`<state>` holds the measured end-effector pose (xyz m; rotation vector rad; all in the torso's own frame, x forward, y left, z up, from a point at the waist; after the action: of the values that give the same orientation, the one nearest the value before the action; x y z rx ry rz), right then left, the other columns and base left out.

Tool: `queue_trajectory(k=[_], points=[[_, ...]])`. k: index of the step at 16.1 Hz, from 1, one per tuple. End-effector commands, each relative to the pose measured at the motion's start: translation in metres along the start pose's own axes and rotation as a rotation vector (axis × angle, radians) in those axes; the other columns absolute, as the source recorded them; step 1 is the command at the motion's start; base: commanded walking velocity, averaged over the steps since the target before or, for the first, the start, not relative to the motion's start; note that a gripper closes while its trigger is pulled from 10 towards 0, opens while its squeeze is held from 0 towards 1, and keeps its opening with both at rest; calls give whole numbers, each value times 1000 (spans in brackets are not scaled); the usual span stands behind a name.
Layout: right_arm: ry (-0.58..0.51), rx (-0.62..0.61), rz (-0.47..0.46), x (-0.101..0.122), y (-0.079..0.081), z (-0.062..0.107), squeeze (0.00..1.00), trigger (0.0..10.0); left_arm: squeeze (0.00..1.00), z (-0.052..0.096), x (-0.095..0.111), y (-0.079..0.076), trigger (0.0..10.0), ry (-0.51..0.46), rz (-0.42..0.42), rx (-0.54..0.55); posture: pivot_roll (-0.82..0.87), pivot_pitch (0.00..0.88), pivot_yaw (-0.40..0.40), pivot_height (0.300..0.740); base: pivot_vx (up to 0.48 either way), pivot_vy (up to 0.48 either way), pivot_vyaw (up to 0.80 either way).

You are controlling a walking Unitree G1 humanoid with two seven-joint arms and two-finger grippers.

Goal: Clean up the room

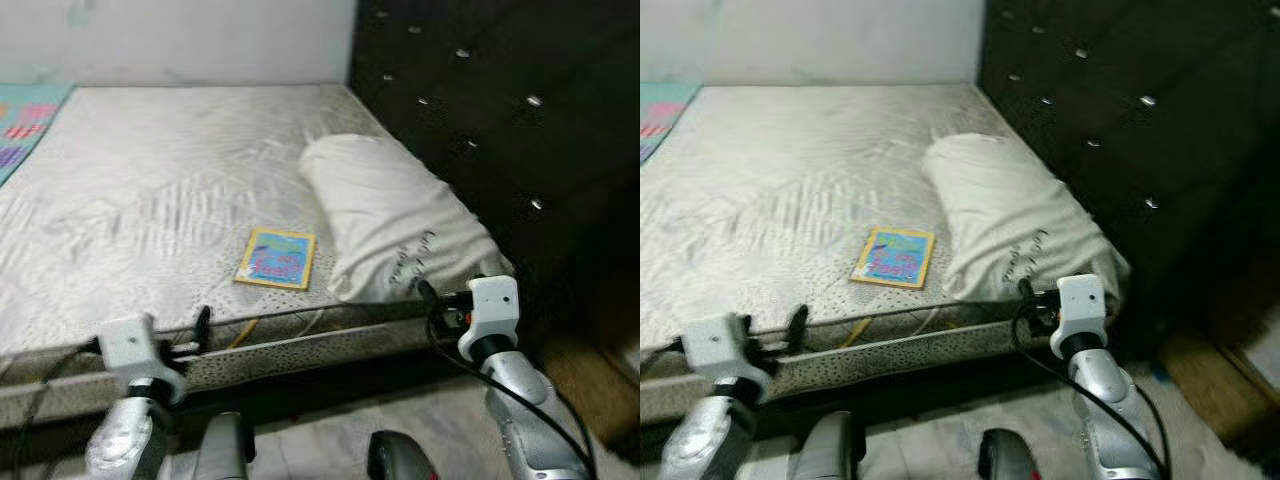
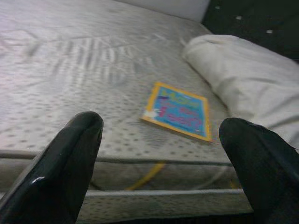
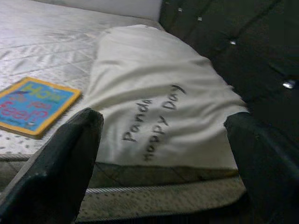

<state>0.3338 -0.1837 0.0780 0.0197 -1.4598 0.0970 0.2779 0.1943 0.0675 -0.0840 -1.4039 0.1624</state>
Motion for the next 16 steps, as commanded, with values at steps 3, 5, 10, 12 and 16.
queue_trajectory(k=[3, 5, 10, 12, 16], points=[[-21, -3, 12, 6, -3, -2, 0, 10000, 0, -2, 7, -3, 10000, -28, -2, -19, -71, 0, -47, 628, 299, 0, 0], [-24, 2, 20, 7, -2, -2, 0, 10000, 0, -2, 8, -3, 10000, -28, -2, -19, -70, 0, -46, 628, 313, 0, 0], [-27, 15, 41, 7, 0, -1, 0, 10000, 0, -3, 7, -3, 10000, -26, -1, -22, -73, 0, -46, 628, 315, 0, 0], [-27, 18, 41, 7, 0, -1, 0, 10000, 0, -3, 6, -4, 10000, -25, 0, -23, -73, 0, -46, 628, 321, 0, 0], [-26, 24, 40, 6, 1, -1, 0, 10000, 0, -2, 5, -4, 10000, -21, 2, -23, -73, 0, -48, 628, 316, 0, 0]])
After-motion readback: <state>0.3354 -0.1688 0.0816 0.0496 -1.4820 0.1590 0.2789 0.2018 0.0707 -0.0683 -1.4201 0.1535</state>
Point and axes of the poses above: a point about 5 cm out from each wrist's last joint towards the gripper, its own z axis pointing back from the gripper into the wrist, its own x axis along the axis of the wrist's last joint, y = z × x, the point moved 6 cm from there along -z, pointing out of the wrist towards the gripper, and after that the axes turned 4 degrees about -z, right-handed, at the moved point
